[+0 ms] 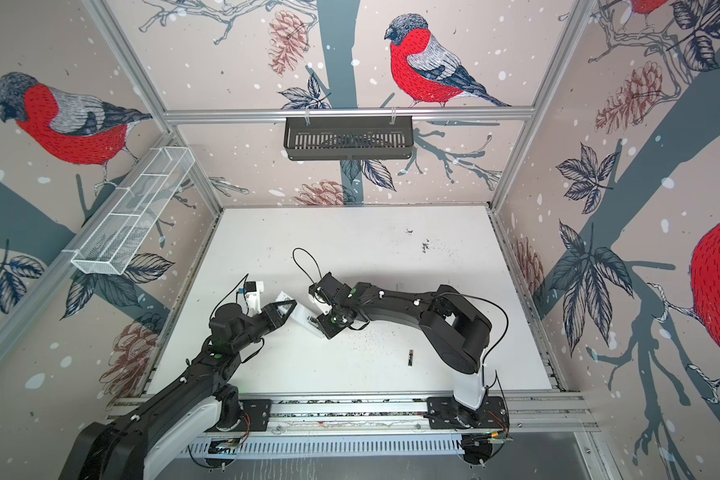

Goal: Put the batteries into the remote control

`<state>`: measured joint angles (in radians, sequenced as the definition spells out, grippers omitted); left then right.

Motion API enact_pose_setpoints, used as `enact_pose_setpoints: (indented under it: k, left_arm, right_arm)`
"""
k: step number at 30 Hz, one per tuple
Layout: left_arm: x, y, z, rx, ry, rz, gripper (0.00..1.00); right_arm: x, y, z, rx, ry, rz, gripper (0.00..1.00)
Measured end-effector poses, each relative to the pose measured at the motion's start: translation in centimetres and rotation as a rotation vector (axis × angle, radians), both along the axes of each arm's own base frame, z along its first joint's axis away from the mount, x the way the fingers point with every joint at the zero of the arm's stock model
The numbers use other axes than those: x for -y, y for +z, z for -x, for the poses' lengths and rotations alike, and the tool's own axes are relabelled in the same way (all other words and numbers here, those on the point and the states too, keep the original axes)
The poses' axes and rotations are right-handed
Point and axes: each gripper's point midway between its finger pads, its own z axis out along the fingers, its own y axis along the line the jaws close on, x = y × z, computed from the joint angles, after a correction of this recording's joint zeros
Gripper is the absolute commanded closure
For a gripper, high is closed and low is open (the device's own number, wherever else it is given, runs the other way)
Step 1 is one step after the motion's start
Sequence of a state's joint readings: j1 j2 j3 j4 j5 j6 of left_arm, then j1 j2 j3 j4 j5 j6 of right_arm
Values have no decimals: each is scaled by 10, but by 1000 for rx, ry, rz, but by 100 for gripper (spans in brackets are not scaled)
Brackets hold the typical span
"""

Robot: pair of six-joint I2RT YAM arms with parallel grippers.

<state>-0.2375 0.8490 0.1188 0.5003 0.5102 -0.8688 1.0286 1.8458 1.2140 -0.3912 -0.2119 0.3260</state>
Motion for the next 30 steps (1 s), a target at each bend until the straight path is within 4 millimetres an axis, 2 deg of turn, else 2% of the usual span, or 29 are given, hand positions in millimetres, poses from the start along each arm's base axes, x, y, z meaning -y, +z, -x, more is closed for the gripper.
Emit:
enact_pose_setpoints:
  k: [7, 10, 13, 18, 22, 28, 30]
  left_arm:
    - [6, 7, 2, -4, -35, 37, 100]
    - [11, 17, 3, 11, -60, 76, 100]
    - [14, 21, 3, 18, -78, 95, 100]
    - [18, 21, 5, 8, -103, 109, 100]
    - [21, 24, 7, 11, -130, 126, 100]
    - [28, 32, 12, 9, -184, 162, 100]
    - [32, 39, 13, 13, -211, 174, 100]
  right_arm:
    - [17, 7, 14, 31, 34, 0, 87]
    - [25, 8, 21, 40, 53, 18, 86]
    - [28, 16, 26, 57, 78, 7, 86]
    - [37, 36, 25, 86, 90, -38, 80]
    - [52, 55, 20, 102, 80, -103, 70]
    - [72, 80, 22, 105, 102, -233, 40]
    - [78, 88, 20, 106, 103, -288, 33]
